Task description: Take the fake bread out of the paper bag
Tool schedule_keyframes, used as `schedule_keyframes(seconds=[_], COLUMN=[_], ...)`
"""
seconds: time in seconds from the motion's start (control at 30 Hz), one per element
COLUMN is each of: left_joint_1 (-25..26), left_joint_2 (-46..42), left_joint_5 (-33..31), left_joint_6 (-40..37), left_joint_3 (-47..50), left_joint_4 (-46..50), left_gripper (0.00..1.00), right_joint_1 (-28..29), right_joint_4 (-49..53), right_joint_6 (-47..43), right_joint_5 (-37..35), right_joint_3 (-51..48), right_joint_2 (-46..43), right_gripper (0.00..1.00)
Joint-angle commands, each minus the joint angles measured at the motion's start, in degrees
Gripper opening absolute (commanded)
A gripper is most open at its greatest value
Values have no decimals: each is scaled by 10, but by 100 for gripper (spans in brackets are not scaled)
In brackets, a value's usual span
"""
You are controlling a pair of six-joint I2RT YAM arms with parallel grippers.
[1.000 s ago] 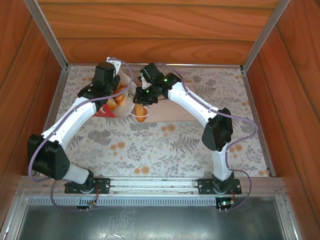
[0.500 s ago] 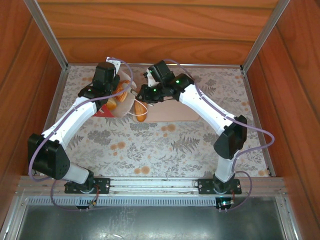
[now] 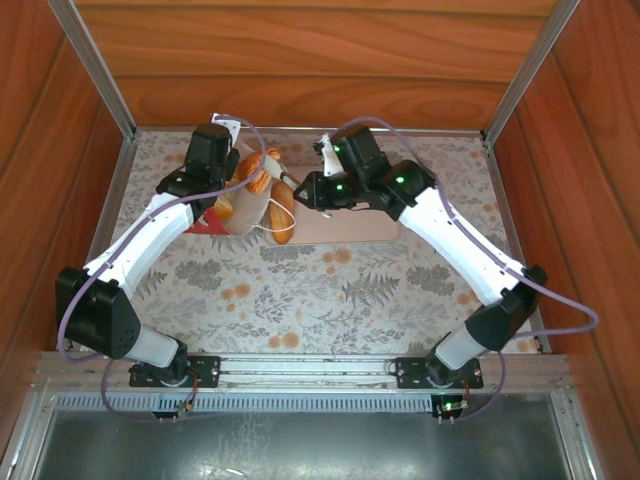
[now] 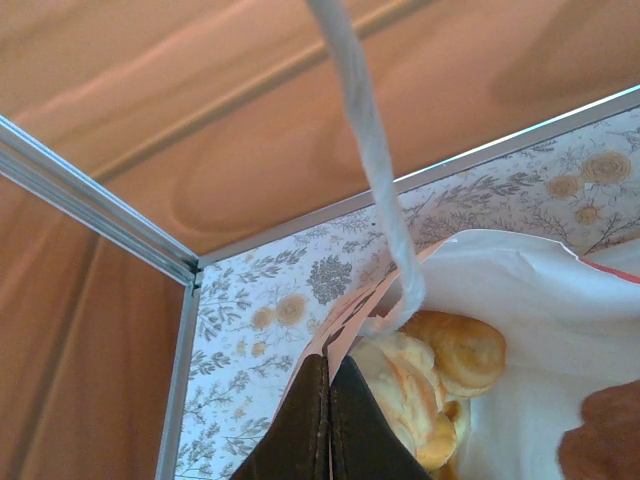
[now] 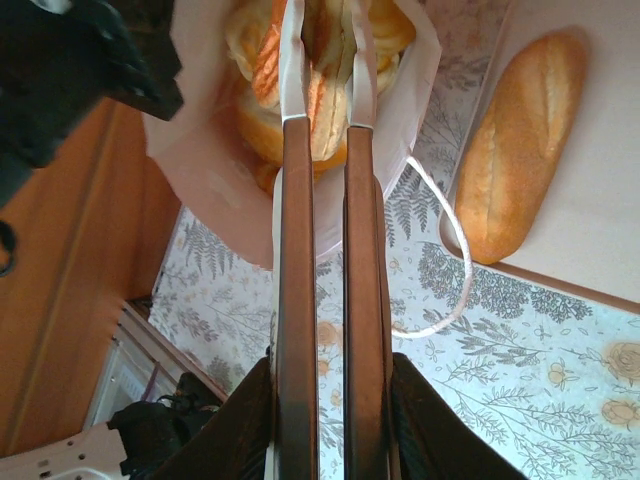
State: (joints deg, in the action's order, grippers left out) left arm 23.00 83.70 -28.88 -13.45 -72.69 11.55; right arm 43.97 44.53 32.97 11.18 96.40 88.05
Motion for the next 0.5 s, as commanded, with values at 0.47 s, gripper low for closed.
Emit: schedule_keyframes(seconds=[0.47], left_joint_1=[4], left_joint_2=[10], left_joint_5=[-15], left_joint_6=[5], left_joint_3=[-32], left_joint_4=[-8], left_gripper=[0], right_joint_1=[-125], right_joint_4=[-41], right_joint_6=[6], right_joint_5=[5], right_joint_3=[-115], right_joint_2=[-190], right_gripper=[16])
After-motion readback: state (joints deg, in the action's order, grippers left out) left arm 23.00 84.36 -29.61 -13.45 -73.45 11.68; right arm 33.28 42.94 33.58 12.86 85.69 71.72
